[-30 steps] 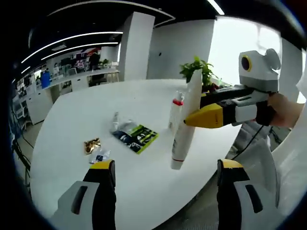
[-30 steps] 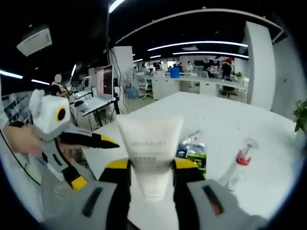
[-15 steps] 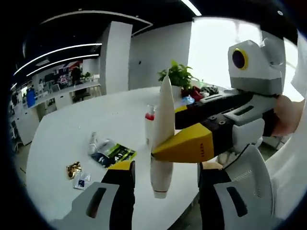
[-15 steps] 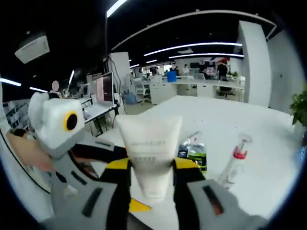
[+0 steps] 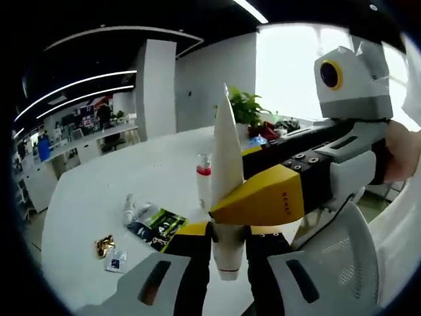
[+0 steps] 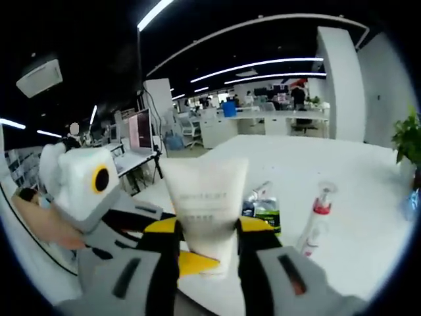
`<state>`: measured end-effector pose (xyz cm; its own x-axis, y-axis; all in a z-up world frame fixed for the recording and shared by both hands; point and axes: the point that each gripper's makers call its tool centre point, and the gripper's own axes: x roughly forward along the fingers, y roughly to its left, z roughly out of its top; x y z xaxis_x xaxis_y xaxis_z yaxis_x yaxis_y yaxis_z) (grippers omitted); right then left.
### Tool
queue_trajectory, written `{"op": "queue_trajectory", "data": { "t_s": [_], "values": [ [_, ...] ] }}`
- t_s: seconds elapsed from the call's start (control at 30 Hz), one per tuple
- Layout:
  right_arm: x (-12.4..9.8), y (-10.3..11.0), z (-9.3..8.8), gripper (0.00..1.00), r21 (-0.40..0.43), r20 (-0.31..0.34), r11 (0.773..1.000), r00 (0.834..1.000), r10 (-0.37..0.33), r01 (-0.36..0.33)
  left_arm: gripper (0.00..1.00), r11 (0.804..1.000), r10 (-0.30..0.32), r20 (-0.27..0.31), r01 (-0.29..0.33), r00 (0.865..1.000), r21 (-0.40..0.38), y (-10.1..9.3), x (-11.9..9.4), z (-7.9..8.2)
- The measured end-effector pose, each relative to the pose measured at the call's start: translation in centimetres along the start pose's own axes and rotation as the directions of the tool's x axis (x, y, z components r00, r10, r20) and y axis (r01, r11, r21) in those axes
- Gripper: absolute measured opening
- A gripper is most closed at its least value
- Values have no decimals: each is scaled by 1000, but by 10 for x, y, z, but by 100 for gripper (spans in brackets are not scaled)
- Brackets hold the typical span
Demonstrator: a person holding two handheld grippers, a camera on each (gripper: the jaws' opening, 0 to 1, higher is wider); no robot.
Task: Arrange the skincare products in the storage area until every visible bottle or jar stands upright without overlapping.
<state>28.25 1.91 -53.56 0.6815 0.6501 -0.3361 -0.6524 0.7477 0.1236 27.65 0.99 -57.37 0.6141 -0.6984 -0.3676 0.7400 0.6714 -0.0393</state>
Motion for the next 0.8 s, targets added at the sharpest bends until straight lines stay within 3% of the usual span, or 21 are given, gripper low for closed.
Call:
{"op": "queue_trajectory", "data": {
  "t_s": [0.13, 0.27, 0.33, 0.43, 0.5, 0.53, 0.63, 0.8],
  "values": [
    [-4, 2, -1, 34, -4, 0, 999, 999, 36, -36, 16, 999, -26, -19, 26, 999, -21, -2, 0, -2],
    [-12, 2, -3, 34, -2, 21, 997, 996, 83, -83, 15, 993, -106, -25, 104, 994, -50, -10, -1, -1],
    [-17, 2, -2, 33, 7, 30, 993, 993, 117, -117, 15, 988, -151, -26, 150, 988, -21, -13, -1, 1],
    [-25, 2, -1, 31, 2, 29, 980, 980, 199, -199, 15, 967, -253, -28, 253, 967, -18, -23, -4, 6],
    [-28, 3, -2, 30, 7, 14, 974, 973, 228, -228, 15, 959, -283, -25, 283, 959, 6, -26, -4, 10],
    [-30, 5, -3, 29, -19, 7, 965, 966, 260, -260, 15, 946, -321, -37, 322, 946, 29, -30, -5, 11],
    [-34, 5, -1, 28, -33, 7, 950, 950, 312, -312, 15, 926, -371, -52, 374, 927, 57, -36, -7, 13],
    [-42, 9, 12, 25, -143, -12, 894, 904, 427, -425, 15, 889, -444, -76, 450, 893, 87, -42, -8, 16]
  ]
}}
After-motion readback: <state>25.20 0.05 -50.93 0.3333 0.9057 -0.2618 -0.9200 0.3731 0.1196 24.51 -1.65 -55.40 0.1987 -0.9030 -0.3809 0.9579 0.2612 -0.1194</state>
